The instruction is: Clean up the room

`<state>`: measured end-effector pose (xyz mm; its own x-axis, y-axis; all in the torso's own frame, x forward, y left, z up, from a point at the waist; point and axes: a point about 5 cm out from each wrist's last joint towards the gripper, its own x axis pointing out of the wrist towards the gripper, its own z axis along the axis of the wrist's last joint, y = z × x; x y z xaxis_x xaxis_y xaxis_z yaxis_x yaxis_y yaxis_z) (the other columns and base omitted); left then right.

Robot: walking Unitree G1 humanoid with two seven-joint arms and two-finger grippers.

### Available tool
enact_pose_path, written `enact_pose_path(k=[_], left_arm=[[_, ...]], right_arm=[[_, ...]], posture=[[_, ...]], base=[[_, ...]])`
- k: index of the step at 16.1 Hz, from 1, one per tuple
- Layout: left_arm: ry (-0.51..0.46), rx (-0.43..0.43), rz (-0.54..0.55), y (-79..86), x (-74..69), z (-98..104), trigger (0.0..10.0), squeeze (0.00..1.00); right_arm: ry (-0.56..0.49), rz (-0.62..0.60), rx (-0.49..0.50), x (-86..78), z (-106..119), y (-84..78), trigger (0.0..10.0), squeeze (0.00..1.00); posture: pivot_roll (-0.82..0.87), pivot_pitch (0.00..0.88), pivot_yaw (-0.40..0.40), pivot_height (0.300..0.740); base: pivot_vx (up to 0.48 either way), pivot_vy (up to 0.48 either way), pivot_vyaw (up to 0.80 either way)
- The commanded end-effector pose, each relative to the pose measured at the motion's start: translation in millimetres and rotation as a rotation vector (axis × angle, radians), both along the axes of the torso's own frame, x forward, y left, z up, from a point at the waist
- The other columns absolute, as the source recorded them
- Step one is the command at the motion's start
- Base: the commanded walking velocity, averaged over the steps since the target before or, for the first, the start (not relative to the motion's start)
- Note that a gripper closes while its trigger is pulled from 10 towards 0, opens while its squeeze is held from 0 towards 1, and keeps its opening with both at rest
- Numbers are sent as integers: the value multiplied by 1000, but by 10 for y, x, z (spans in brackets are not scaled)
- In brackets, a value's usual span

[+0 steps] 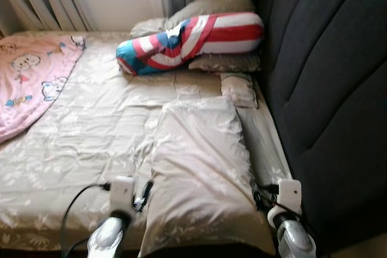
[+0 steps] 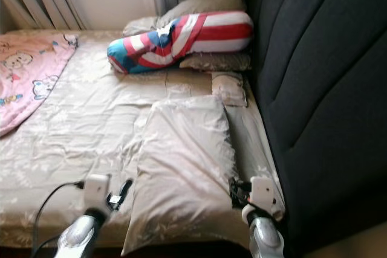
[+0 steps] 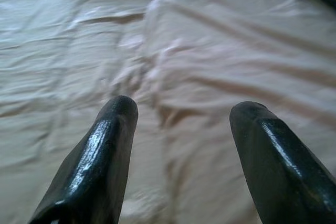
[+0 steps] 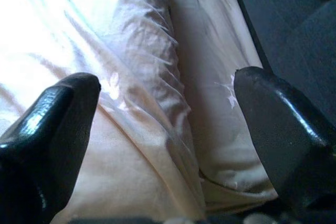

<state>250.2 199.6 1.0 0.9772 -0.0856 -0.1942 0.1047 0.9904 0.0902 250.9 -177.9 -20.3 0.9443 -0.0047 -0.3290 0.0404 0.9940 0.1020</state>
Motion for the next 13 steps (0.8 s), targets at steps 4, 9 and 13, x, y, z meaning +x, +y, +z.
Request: enact_pose_path(k=[4,9,13], left_arm=[[-57,72,64,199,97,192,10000,0],[-198,-30,48,-64,306,560,10000,0],[-196,-49,56,-56,255,583,10000,0]], right_arm=[[-17,-5,0,38,39,-4,10000,0],[-131,-7,-3,138,218,-17,10000,0],[-154,-9,-2,99,240,-22,10000,0]], posture=[[-63,7,2,740],[-79,0,-2,740],[-78,0,-5,740]], base=[[0,0,0],[0,0,0],[0,0,0]])
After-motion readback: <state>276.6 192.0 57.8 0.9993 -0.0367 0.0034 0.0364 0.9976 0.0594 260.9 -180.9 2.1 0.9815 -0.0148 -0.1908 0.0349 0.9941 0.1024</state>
